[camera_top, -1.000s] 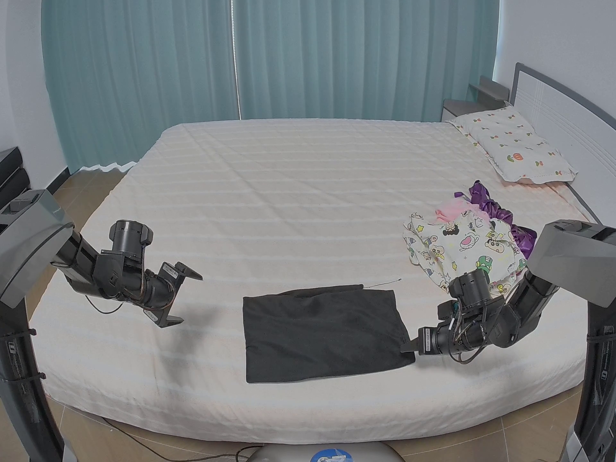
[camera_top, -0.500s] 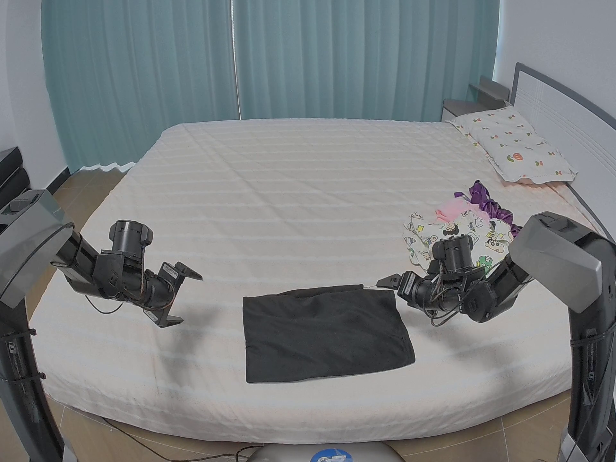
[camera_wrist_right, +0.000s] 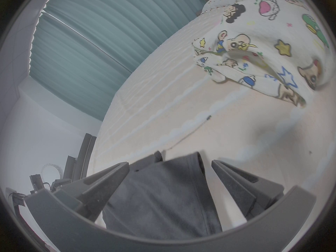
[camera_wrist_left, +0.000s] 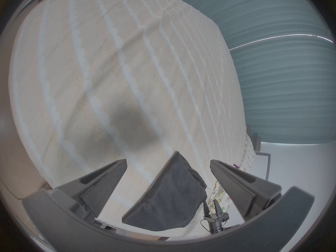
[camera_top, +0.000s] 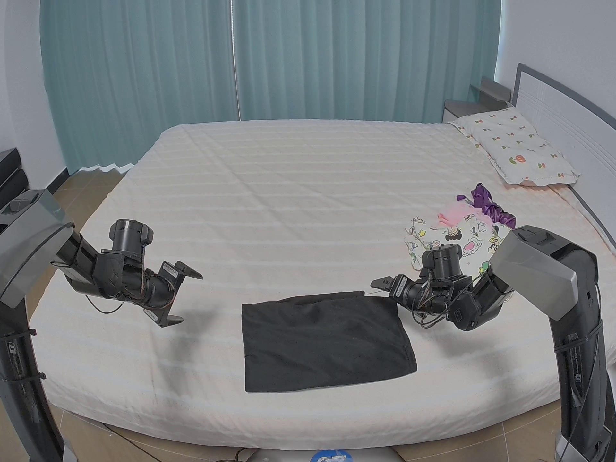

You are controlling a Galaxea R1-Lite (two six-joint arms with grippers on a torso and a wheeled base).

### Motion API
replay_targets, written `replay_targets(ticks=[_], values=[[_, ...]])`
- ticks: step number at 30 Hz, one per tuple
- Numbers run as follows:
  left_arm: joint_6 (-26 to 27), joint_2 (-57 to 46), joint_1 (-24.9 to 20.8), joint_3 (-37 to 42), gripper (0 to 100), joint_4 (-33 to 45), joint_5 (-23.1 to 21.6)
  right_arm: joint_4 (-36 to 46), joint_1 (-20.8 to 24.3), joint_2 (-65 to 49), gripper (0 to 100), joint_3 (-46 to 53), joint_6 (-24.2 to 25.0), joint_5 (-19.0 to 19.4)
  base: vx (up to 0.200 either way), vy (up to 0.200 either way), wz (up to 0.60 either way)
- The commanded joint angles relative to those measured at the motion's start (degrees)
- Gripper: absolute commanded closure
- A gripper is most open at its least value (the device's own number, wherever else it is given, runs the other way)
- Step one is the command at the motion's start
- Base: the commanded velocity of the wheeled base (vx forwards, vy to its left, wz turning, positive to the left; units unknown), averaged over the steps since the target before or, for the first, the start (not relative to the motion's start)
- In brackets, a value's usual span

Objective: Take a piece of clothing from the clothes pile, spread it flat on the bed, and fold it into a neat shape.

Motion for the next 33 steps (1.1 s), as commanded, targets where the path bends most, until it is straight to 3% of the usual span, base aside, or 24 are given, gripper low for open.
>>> replay_targets(ticks=[1,10,11,26,33], values=[[-0.09,0.15,-0.01,-0.08,0,0.01,0.08,-0.01,0.05,0.7,0,0.04,-0.02,0.1,0.0,0.0,0.0],[0.0,0.15,-0.01,0.01,0,0.01,0.08,0.34,0.13,0.35,0,0.48,0.06,0.54,0.0,0.0,0.0],[0.0,0.15,-0.01,-0.08,0,0.01,0.08,0.52,0.13,0.35,100,0.22,0.86,0.72,0.0,0.0,0.0],[-0.09,0.24,-0.01,-0.08,0,0.01,0.08,1.05,0.22,0.35,100,-0.13,2.17,0.72,0.0,0.0,0.0],[-0.09,0.24,-0.01,-0.16,0,0.01,0.08,0.96,-2.15,-0.09,100,-1.8,4.37,-1.83,0.0,0.0,0.0]])
